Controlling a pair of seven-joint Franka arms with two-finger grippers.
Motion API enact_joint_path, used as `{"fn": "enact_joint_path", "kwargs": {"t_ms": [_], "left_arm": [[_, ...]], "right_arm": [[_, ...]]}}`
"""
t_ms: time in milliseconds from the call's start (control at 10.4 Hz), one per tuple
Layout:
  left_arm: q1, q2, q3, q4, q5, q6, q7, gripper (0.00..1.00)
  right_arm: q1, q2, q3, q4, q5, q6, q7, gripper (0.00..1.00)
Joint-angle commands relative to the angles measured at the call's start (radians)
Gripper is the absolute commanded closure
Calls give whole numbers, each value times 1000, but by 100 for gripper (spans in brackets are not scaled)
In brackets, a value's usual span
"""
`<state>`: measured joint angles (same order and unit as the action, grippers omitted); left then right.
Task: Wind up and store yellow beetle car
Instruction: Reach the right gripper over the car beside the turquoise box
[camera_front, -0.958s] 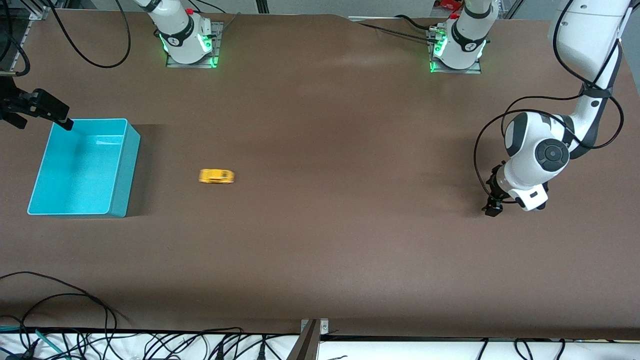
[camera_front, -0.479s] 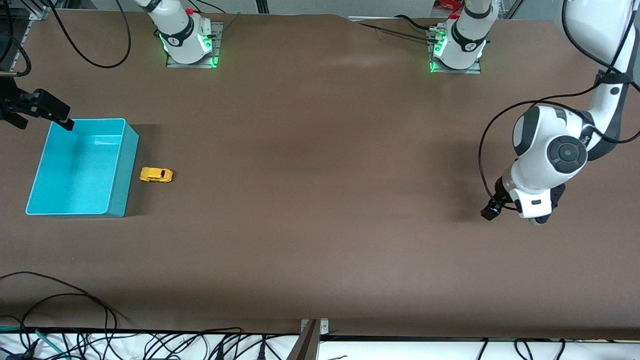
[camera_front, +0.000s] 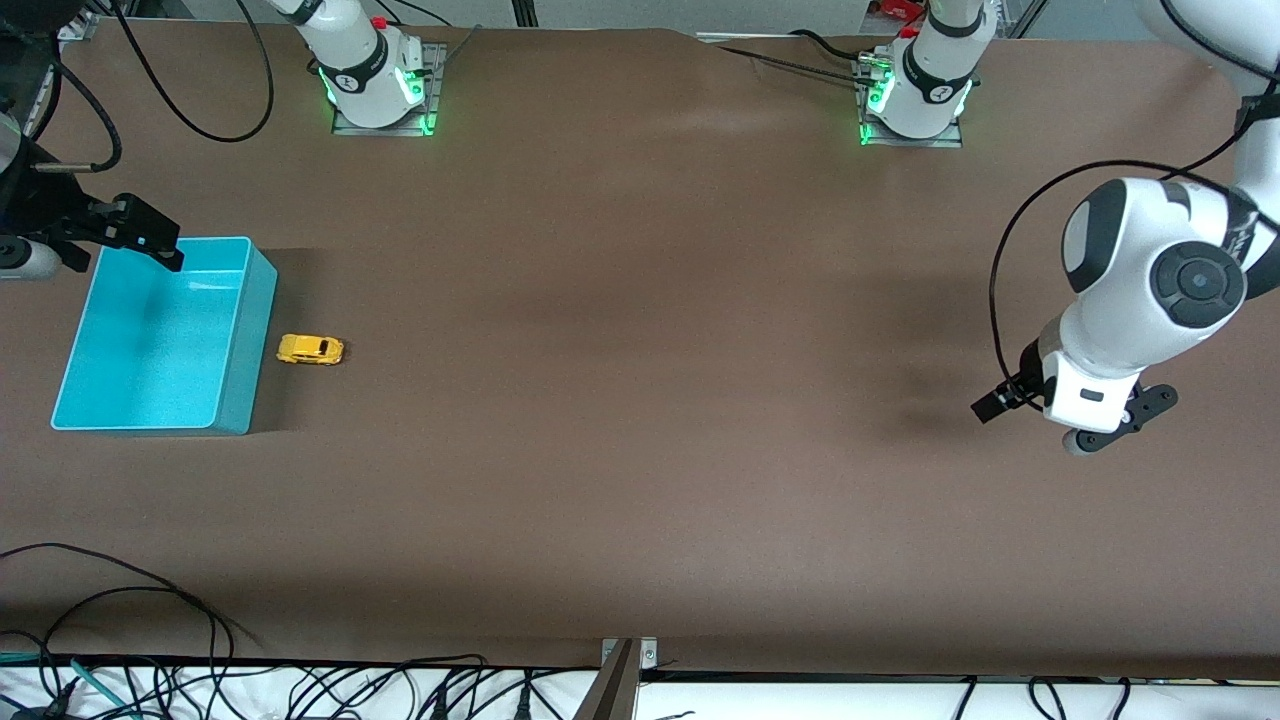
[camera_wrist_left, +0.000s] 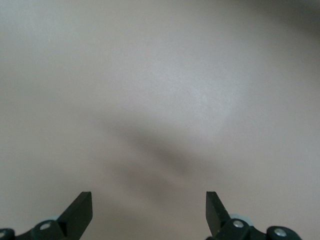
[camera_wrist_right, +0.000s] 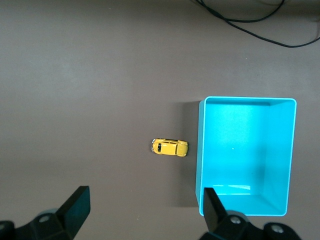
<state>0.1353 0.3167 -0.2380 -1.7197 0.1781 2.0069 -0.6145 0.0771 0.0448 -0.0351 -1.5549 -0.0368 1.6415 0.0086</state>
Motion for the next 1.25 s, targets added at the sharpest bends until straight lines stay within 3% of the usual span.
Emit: {"fn": "enact_joint_path", "kwargs": {"t_ms": [0,192,383,671,1150], "left_arm": [[10,-73,-9,12,-40,-98,236,1],[13,-109,-3,29,-81,-128,427,1],[17,-113,-4,89,-109,-180,455,0],[41,-119,-1,121,-198,-200,458,0],[46,-116,0,121,-195,-198,464,0]], "right_arm": [[3,38,-5,7,-9,-18,16,0],[-3,96,-5,3,-9,-19,121,0],[-10,183,-18,-8,-11,-19,314,0],[-8,214,-19,-68,-14,1,583,0],[-10,218,-23,-336,-35,284,1084,0]]}}
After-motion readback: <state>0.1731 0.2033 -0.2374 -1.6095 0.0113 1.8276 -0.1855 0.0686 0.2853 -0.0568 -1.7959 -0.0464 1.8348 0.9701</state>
